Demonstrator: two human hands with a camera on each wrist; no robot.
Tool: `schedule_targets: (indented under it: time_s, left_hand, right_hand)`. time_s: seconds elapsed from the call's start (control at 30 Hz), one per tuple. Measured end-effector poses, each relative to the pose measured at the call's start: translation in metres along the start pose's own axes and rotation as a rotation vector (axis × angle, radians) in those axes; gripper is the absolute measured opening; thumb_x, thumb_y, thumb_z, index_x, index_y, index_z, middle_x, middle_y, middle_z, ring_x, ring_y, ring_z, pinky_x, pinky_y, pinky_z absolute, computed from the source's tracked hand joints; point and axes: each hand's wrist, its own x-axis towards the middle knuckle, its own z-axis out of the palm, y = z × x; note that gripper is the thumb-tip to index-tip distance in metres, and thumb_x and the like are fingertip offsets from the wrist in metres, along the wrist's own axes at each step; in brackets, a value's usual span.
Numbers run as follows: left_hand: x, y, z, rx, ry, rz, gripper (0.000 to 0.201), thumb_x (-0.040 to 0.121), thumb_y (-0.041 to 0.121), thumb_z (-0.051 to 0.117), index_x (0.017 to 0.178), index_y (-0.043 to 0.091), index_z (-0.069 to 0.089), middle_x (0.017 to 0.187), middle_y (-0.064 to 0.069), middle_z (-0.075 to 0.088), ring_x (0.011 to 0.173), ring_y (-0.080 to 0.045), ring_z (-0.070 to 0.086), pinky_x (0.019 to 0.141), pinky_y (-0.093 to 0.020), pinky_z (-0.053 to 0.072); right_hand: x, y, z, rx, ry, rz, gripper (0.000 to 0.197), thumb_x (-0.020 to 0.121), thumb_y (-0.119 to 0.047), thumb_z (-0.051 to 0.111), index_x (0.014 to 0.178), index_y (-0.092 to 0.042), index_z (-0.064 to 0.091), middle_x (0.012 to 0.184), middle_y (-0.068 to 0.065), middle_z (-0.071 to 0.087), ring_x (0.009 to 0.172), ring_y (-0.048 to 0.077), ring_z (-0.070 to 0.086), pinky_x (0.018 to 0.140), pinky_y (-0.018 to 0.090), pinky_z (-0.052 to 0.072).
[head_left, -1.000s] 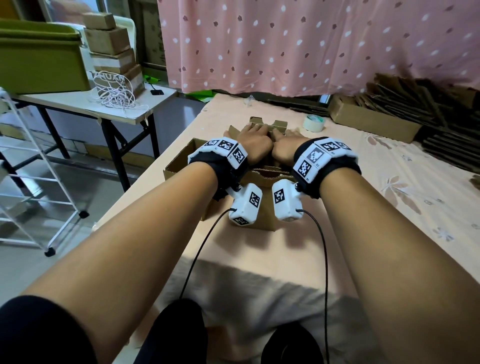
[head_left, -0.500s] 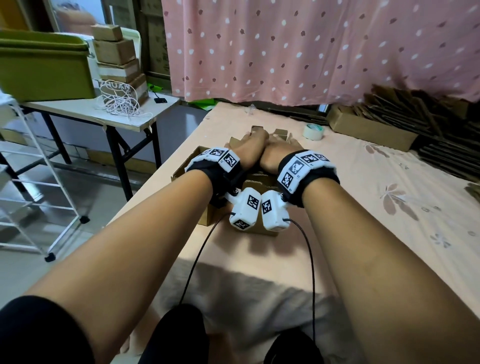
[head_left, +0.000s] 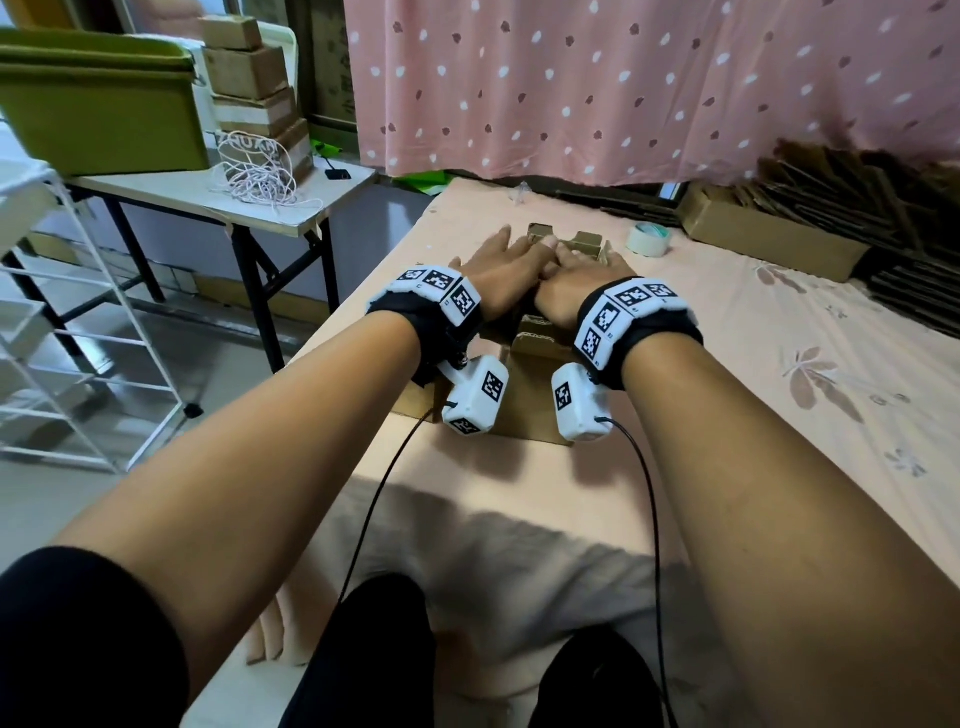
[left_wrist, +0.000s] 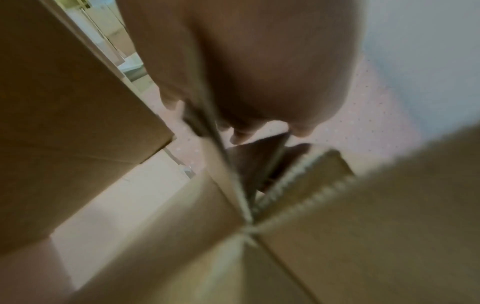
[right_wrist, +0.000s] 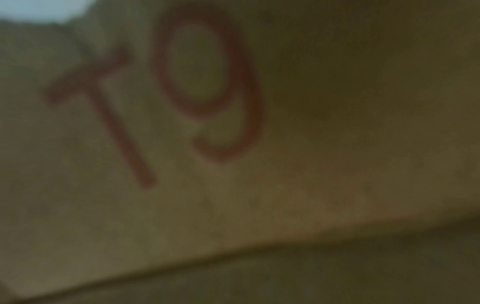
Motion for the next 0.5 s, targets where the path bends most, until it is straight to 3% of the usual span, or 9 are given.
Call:
schedule_targets:
  time_s: [0.07,0.17,0.2,0.3,0.37,0.43,0.5]
  left_hand:
    - [0.002,-0.015,-0.001,0.062,0.032,-0.016,0.07,0.102,0.063,0.011,0.162,0.028,0.014,0.17,-0.003,-0.003,0.157,-0.019,-0.007,0.121,-0.06,-0.004]
    - [0.006,-0.04,-0.013,0.175,0.071,-0.045,0.094,0.08,0.075,-0.001,0.161,0.03,0.014,0.171,-0.003,0.0,0.156,-0.021,-0.009,0.116,-0.068,-0.002]
    - [0.002,-0.042,-0.018,0.2,0.063,-0.065,0.088,0.086,0.071,0.005,0.162,0.027,0.014,0.17,-0.007,0.002,0.157,-0.024,-0.008,0.116,-0.067,-0.001]
    - [-0.012,-0.05,-0.032,0.227,-0.015,-0.129,0.059,0.11,0.043,0.018,0.163,0.018,0.008,0.169,-0.018,-0.003,0.156,-0.035,-0.005,0.122,-0.05,-0.001]
    - [-0.013,-0.062,-0.034,0.196,-0.048,-0.207,0.062,0.108,0.047,0.024,0.163,0.028,0.001,0.169,-0.017,-0.007,0.155,-0.037,-0.003,0.124,-0.05,0.0]
    - [-0.01,-0.077,-0.031,0.172,-0.039,-0.279,0.071,0.102,0.051,0.035,0.161,0.038,-0.002,0.169,-0.015,-0.002,0.154,-0.04,0.009,0.124,-0.051,0.012]
    - [-0.01,-0.084,-0.027,0.111,-0.041,-0.316,0.087,0.093,0.047,0.05,0.16,0.04,-0.004,0.162,-0.017,0.026,0.141,-0.042,0.039,0.114,-0.046,0.036]
  right_hand:
    - [0.001,0.002,0.0,0.035,0.012,0.013,0.068,0.096,-0.055,0.017,0.16,-0.035,0.01,0.17,0.0,-0.001,0.157,0.02,0.004,0.124,0.053,-0.006]
    - [0.001,-0.002,0.0,0.032,0.005,0.03,0.067,0.096,-0.057,0.016,0.159,-0.036,0.014,0.17,-0.002,-0.001,0.157,0.018,0.004,0.124,0.051,-0.006]
    - [0.001,-0.003,0.0,0.024,0.001,0.028,0.067,0.095,-0.057,0.015,0.159,-0.036,0.015,0.17,-0.002,-0.001,0.157,0.018,0.004,0.124,0.052,-0.007]
    - [0.005,-0.001,0.001,-0.003,-0.011,0.014,0.066,0.096,-0.056,0.013,0.159,-0.035,0.017,0.17,0.0,-0.001,0.157,0.02,0.004,0.124,0.054,-0.006]
    - [0.004,0.001,0.001,-0.034,-0.009,0.014,0.065,0.097,-0.055,0.012,0.159,-0.035,0.018,0.17,0.001,-0.002,0.157,0.02,0.005,0.124,0.055,-0.005]
    - [0.003,0.001,0.001,-0.056,0.0,0.016,0.064,0.098,-0.054,0.012,0.158,-0.035,0.02,0.17,0.002,-0.002,0.157,0.021,0.005,0.124,0.055,-0.004]
    - [0.001,0.002,-0.001,-0.061,-0.005,0.013,0.064,0.097,-0.054,0.012,0.158,-0.035,0.021,0.17,0.003,-0.001,0.157,0.022,0.005,0.124,0.056,-0.005]
